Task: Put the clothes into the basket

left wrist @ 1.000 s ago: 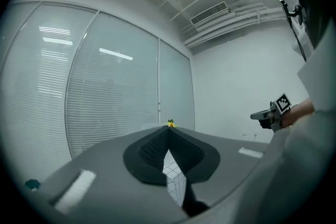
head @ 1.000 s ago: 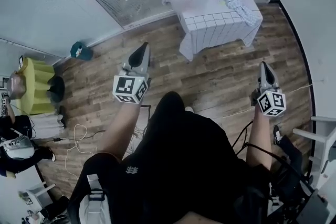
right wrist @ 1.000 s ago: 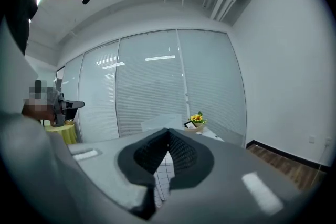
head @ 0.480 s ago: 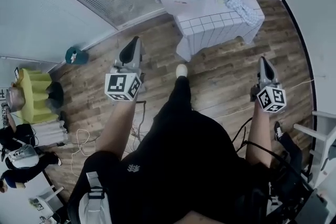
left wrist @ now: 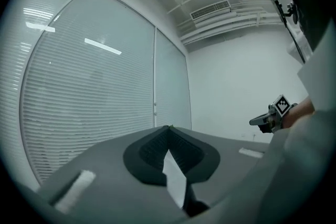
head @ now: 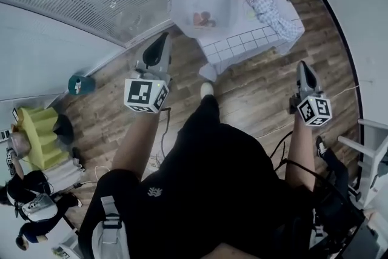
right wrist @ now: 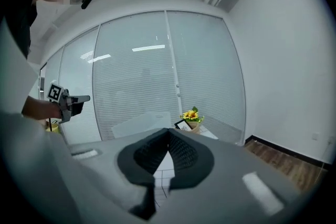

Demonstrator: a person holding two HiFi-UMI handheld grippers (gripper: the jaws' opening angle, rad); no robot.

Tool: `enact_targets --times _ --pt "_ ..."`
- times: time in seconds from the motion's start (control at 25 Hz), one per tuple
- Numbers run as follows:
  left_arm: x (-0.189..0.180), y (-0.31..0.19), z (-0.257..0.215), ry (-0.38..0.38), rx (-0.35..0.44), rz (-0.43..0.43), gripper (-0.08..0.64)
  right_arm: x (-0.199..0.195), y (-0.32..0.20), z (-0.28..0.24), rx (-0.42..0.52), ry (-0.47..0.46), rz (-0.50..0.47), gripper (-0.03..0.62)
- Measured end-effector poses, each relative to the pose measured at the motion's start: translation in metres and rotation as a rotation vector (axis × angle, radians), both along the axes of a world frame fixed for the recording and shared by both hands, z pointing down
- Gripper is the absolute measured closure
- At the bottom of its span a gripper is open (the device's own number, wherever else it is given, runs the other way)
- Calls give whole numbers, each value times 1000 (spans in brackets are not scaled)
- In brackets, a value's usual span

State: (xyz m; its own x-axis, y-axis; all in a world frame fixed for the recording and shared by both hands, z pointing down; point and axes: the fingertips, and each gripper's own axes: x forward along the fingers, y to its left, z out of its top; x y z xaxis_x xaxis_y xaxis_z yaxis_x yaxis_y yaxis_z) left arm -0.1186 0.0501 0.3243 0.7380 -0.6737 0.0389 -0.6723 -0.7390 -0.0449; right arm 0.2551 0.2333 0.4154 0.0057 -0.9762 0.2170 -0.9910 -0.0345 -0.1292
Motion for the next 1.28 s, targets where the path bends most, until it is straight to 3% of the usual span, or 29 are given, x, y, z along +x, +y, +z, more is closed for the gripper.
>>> enact_targets --times 0.2,0.48,0.76,1.04,1.28 --pt "17 -66 15 11 -55 32 554 2 -77 -5 -5 19 11 592" --pt "45 -141 12 35 -60 88 554 13 -143 -4 -55 64 30 592" --pt "78 -167 -7 56 -31 120 554 36 -188 1 -61 74 18 592" --pt "94 -191 9 26 -51 37 554 52 -236 27 -71 57 -50 592" --pt "130 -207 11 17 -54 47 554 78 -272 61 -109 51 -93 592"
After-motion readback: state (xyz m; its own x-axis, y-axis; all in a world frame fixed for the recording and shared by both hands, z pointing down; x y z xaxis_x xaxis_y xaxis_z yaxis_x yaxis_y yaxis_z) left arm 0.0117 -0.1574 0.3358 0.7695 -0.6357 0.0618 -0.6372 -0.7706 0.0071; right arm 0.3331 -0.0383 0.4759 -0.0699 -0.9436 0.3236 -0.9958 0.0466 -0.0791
